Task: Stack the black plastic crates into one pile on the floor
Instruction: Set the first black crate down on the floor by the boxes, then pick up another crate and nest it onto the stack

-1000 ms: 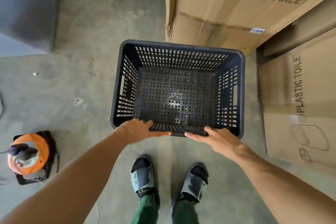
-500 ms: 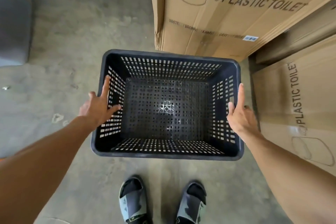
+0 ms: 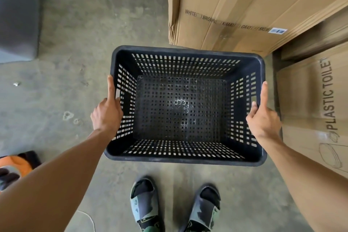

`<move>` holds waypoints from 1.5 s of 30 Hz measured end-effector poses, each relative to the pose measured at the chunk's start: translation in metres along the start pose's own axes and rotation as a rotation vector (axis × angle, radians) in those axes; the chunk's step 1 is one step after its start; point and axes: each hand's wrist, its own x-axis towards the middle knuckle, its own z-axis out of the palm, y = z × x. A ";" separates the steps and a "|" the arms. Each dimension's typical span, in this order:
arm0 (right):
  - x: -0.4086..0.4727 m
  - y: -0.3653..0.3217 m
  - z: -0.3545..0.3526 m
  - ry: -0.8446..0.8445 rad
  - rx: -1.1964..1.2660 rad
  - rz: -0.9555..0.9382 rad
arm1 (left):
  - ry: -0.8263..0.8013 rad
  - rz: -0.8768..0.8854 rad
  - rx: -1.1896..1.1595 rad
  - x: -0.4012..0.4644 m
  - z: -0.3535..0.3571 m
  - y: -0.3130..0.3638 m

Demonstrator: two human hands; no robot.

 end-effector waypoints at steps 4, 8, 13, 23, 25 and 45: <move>-0.001 -0.004 -0.003 -0.006 0.009 0.006 | 0.023 0.027 -0.058 0.002 0.001 -0.003; -0.001 -0.005 -0.011 -0.087 -0.016 0.027 | -0.082 0.035 -0.050 0.006 -0.005 -0.005; 0.000 -0.036 -0.054 -0.328 -0.039 0.152 | -0.311 0.047 0.203 0.010 -0.047 0.002; -0.069 -0.143 -0.234 -0.478 -0.081 -0.260 | -0.439 0.150 0.285 -0.079 -0.240 0.056; -0.085 -0.165 -0.273 -0.509 -0.081 -0.314 | -0.462 0.144 0.279 -0.099 -0.284 0.068; -0.075 -0.473 -0.478 -0.392 -0.122 -0.611 | -0.211 0.009 0.140 -0.018 -0.606 -0.070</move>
